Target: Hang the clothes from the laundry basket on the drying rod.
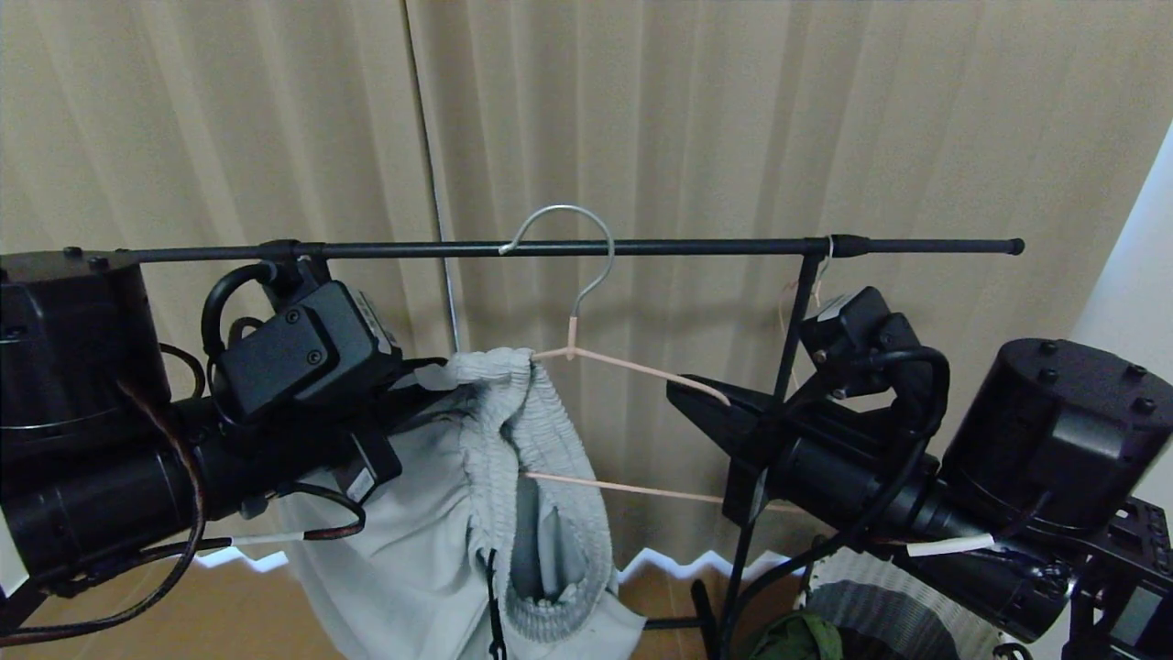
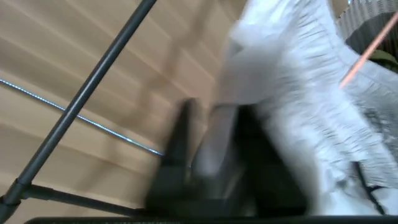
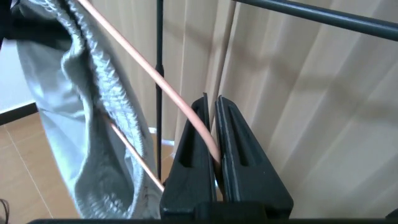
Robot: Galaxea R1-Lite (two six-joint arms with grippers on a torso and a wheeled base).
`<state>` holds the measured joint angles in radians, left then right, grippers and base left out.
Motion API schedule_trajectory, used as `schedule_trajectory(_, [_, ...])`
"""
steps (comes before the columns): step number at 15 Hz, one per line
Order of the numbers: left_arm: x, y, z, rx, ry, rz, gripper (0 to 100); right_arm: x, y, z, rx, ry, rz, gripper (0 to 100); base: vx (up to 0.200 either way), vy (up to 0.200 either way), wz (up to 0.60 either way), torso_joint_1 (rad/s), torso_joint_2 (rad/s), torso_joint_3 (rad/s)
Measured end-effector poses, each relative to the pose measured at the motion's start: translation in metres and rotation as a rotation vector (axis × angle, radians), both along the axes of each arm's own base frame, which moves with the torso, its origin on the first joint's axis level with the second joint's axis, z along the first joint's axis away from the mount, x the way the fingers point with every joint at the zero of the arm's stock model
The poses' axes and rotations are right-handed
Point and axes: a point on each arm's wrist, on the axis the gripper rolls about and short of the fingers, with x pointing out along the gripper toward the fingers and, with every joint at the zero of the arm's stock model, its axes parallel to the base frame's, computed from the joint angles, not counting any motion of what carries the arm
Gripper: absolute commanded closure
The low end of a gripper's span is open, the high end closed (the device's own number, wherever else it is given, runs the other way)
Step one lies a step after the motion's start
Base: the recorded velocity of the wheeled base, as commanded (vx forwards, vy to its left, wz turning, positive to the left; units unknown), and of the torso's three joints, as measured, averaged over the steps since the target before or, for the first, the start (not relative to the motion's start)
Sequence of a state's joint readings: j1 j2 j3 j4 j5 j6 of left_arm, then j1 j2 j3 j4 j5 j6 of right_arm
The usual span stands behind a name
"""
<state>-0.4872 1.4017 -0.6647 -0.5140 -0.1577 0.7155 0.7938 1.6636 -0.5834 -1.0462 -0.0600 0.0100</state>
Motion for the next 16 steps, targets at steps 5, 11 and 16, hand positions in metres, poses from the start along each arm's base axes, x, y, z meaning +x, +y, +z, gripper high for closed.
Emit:
schedule_trajectory(5, [-0.004,0.003,-0.007,-0.005,-0.008,0.004,100,0.000,0.000,0.000,-0.002,0.001,0.002,100,0.000,0.000,0.00,0.000,0.00,0.000])
schedule_trajectory(11, [-0.005,0.010,-0.016,0.004,0.007,0.096,100,0.000,-0.002,-0.001,-0.009,-0.006,-0.014,0,0.000,0.000,0.00,0.000,0.00,0.000])
schedule_trajectory(16, [-0.002,0.023,-0.023,-0.131,0.105,0.366,100,-0.006,-0.013,-0.013,-0.053,-0.057,-0.016,0,0.000,0.000,0.00,0.000,0.00,0.000])
